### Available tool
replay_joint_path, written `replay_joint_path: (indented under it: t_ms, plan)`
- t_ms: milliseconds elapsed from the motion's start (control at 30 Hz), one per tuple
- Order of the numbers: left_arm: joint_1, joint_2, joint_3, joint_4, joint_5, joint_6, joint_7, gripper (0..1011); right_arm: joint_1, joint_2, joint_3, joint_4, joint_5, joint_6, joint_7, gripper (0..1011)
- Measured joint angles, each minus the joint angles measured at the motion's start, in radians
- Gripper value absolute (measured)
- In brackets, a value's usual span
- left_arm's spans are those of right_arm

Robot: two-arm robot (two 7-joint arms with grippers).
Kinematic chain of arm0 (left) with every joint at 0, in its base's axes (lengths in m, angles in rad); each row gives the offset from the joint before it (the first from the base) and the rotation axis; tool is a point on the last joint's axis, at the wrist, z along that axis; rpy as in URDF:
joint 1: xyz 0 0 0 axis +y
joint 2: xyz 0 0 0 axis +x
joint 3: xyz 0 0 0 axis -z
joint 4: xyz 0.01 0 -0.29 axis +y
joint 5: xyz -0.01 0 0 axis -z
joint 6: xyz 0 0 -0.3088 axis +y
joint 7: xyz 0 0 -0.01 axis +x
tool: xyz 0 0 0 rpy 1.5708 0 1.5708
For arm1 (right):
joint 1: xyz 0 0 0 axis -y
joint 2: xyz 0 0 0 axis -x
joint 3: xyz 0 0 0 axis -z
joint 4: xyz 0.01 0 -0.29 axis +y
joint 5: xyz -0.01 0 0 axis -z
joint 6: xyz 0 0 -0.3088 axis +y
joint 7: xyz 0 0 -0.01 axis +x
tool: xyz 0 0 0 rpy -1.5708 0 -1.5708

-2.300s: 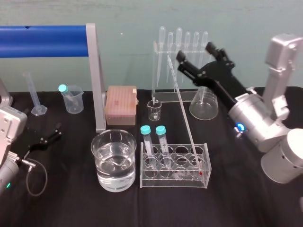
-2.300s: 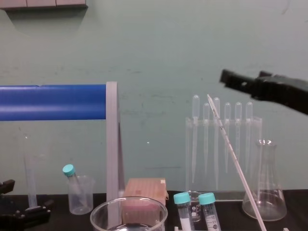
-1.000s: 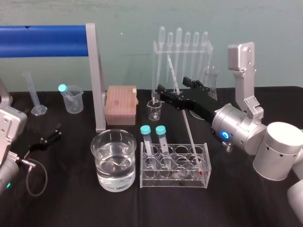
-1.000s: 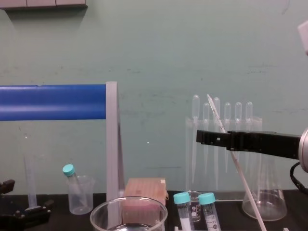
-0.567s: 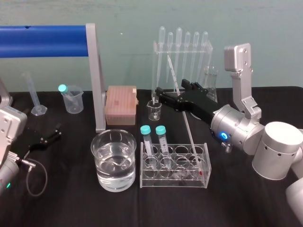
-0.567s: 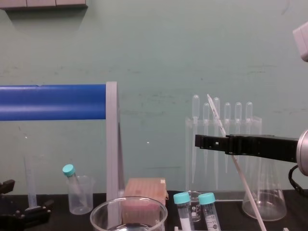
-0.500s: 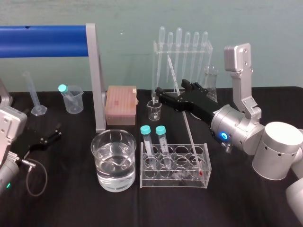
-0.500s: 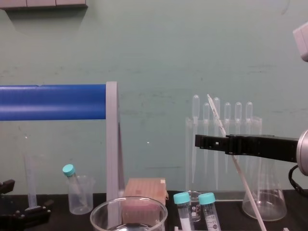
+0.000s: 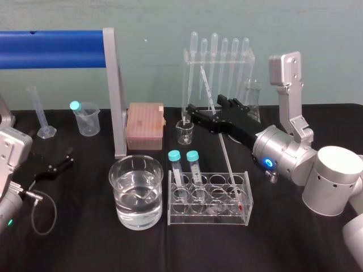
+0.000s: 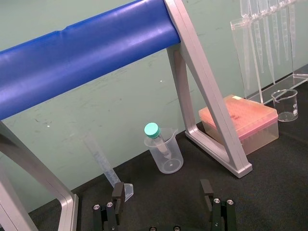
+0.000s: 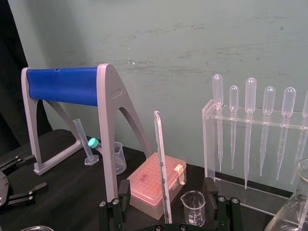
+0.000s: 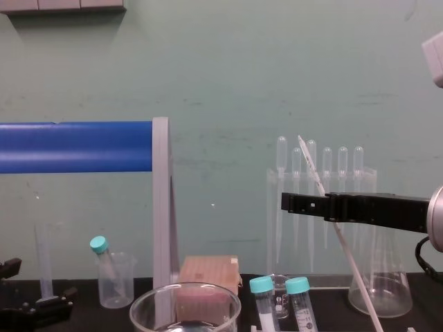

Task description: Hold the thermometer with one hand and immerse one end into the beaker, then reinsert it into the test tube rack.

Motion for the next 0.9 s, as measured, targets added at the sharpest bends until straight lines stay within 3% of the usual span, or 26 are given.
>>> replay_joint_path:
  t_ms: [167,267,367,900]
  plan:
    - [0.0,0.0,0.0,0.0,0.0,0.0,0.0,1008,0.0,0.0,0.0,0.0,0.0,0.0,-0.001,906]
    - [0.0,0.0,0.0,0.0,0.0,0.0,0.0,1008,0.0,0.0,0.0,-0.001,0.001,-0.001,-0.001,786]
    - [0.0,0.0,0.0,0.0,0.0,0.0,0.0,1008,0.0,0.0,0.0,-0.001,0.001,-0.001,-0.001,734]
    - [0.0,0.0,0.0,0.0,0.0,0.0,0.0,1008,0.0,0.001,0.0,-0.001,0.001,-0.001,-0.002,202]
